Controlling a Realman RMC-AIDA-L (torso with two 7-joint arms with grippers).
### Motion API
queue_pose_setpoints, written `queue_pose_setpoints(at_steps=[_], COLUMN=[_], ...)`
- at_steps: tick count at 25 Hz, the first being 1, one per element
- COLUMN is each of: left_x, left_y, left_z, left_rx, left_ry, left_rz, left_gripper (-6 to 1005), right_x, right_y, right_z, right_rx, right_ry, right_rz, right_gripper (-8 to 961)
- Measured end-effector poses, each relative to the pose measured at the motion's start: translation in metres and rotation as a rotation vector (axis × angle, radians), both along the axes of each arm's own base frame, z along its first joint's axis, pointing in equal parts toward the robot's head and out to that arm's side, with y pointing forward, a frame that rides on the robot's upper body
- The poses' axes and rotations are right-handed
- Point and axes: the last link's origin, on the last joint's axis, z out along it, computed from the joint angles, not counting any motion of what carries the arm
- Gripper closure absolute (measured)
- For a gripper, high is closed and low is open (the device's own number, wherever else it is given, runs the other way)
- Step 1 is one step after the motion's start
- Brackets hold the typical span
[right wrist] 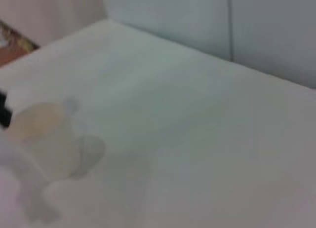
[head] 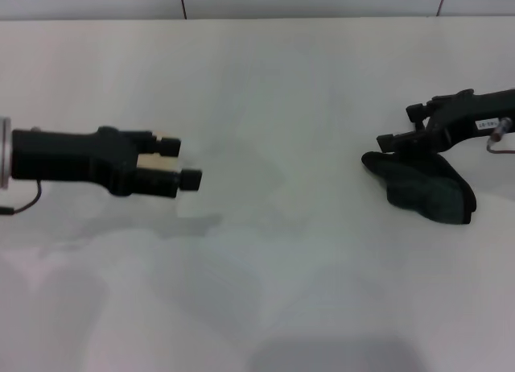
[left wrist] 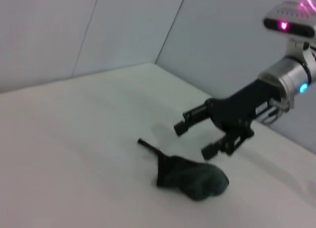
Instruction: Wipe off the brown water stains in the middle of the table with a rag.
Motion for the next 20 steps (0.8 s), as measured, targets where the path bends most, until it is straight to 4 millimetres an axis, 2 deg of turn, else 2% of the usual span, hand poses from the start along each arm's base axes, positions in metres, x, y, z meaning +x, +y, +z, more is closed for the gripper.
queue_pose_setpoints(at_steps=[5, 11, 20], left_x=[-0.020, -0.031, -0.032], left_y=[-0.011, -0.017, -0.016], left_z=[0.004, 0.000, -0.007], left_rx=[0.024, 0.033, 0.032], left_ry=[0.027, 0.044, 0.045], left_rz=[0.016, 0.043, 0.038], left_gripper=[137, 138, 138], right_x=[0.019, 0.030, 0.024], right_y=[-0.003, -0.014, -0.034], right_z=[0.001, -0.002, -0.001], right_rx=[0.013, -0.012, -0.095], right_ry=[0.036, 0.034, 0.059], right_rz=[-0.038, -0.022, 0.166], right_gripper=[80, 80, 80])
